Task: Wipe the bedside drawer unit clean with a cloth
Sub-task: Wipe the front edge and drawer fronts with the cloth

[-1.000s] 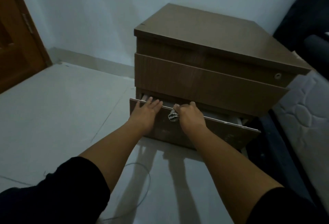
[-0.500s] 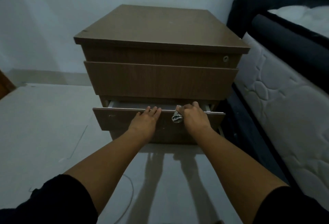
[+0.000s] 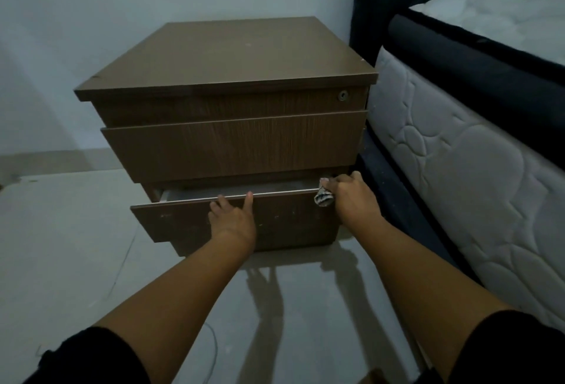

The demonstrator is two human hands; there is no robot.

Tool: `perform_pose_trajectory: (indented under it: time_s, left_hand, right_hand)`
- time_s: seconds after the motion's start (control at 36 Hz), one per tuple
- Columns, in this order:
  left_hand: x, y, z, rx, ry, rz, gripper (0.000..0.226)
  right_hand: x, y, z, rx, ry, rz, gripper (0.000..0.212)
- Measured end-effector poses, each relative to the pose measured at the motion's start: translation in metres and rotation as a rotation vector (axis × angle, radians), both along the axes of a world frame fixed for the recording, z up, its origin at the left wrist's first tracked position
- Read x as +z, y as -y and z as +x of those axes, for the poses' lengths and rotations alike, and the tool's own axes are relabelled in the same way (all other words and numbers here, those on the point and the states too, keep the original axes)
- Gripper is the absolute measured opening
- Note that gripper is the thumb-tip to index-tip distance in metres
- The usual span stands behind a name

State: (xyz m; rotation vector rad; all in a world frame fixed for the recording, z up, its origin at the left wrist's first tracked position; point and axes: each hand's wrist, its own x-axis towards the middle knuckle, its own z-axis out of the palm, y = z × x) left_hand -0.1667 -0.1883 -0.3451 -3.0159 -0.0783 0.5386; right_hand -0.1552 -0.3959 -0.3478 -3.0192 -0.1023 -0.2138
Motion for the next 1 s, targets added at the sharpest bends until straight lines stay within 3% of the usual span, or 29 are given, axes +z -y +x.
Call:
perform_pose_trajectory:
  time_s: [0.25, 0.58, 0.86, 1.0]
  left_hand:
    - [-0.005, -0.002, 0.003, 0.006, 0.016, -0.054, 0.081]
    - [-0.011, -0.007, 0.030, 0.000, 0.029, -0.137, 0.084]
    - [-0.001, -0.037, 0.033, -0.097, 0.079, -0.233, 0.088]
    - [0.008, -0.093, 0.029, -0.013, 0.171, -0.203, 0.081]
  right_hand:
    - [0.000, 0.008, -0.008, -0.108, 0.061, 0.069, 0.038]
    - [-0.007, 0.010, -0.017, -0.100, 0.066, 0.180, 0.030]
    - [-0.002, -0.003, -0.006, -0.052, 0.081, 0.227, 0.042]
    - [0.002, -0.045, 0.000, 0.050, 0.072, 0.207, 0.048]
